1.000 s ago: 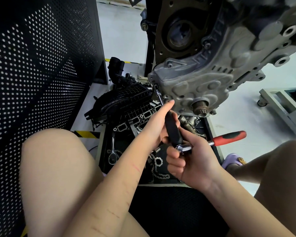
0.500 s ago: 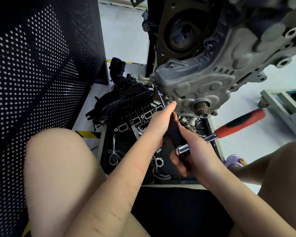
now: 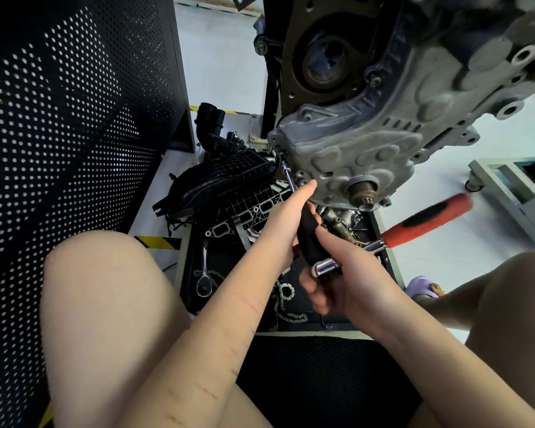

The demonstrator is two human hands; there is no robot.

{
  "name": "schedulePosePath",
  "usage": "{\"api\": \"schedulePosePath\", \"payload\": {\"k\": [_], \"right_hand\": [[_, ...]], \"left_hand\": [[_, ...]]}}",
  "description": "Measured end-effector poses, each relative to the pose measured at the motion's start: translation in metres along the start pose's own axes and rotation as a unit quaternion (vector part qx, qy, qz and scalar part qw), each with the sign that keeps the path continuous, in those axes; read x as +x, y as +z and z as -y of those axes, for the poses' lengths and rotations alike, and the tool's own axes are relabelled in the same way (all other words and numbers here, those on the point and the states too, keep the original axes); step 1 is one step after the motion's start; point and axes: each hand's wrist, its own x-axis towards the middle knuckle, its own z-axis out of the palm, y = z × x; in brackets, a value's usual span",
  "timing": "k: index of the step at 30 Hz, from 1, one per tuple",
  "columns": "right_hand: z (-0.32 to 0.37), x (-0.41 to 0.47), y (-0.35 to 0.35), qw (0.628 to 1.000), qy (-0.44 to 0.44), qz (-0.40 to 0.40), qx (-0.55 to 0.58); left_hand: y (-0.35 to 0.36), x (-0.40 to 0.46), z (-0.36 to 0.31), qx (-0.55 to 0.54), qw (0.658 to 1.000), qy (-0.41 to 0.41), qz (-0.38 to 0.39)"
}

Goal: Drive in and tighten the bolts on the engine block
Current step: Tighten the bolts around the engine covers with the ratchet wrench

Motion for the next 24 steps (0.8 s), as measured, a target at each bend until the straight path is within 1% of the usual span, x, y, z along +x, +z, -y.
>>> {"api": "schedulePosePath", "payload": {"k": [2, 4, 6, 8, 10, 13, 15, 17, 20, 22, 24], "right_hand": [[0.001, 0.000, -0.001, 0.992, 0.027, 0.050, 0.116], [0.002, 0.000, -0.001, 0.976, 0.048, 0.087, 0.196], [0.002, 0.000, -0.002, 0.968, 0.057, 0.103, 0.223], [0.002, 0.000, -0.002, 0.969, 0.058, 0.108, 0.214], [0.002, 0.000, -0.002, 0.976, 0.054, 0.100, 0.187], [0.001, 0.000, -0.001, 0.989, 0.041, 0.061, 0.128], [0.000, 0.000, -0.001, 0.997, 0.028, 0.015, 0.074], [-0.002, 0.000, 0.000, 0.999, 0.000, -0.046, -0.001], [-0.005, 0.002, 0.000, 0.985, -0.059, -0.108, -0.117], [-0.007, 0.004, 0.000, 0.972, -0.084, -0.127, -0.179], [-0.010, 0.005, 0.000, 0.964, -0.097, -0.132, -0.211]], "left_hand": [[0.000, -0.001, 0.000, -0.004, 1.000, -0.015, 0.021], [0.001, -0.003, 0.000, -0.025, 0.999, -0.021, 0.042], [0.001, -0.004, -0.001, -0.027, 0.999, -0.008, 0.041], [0.000, -0.003, 0.000, 0.022, 0.999, 0.019, 0.020], [0.000, -0.001, 0.001, 0.061, 0.997, 0.039, -0.004], [0.000, 0.001, 0.001, 0.082, 0.995, 0.046, -0.025], [0.000, 0.001, 0.002, 0.093, 0.994, 0.050, -0.032], [0.000, 0.002, 0.004, 0.103, 0.992, 0.059, -0.037], [0.000, 0.002, 0.006, 0.123, 0.988, 0.077, -0.051], [0.001, 0.003, 0.008, 0.130, 0.986, 0.088, -0.060], [0.000, 0.004, 0.009, 0.131, 0.985, 0.092, -0.065]]}}
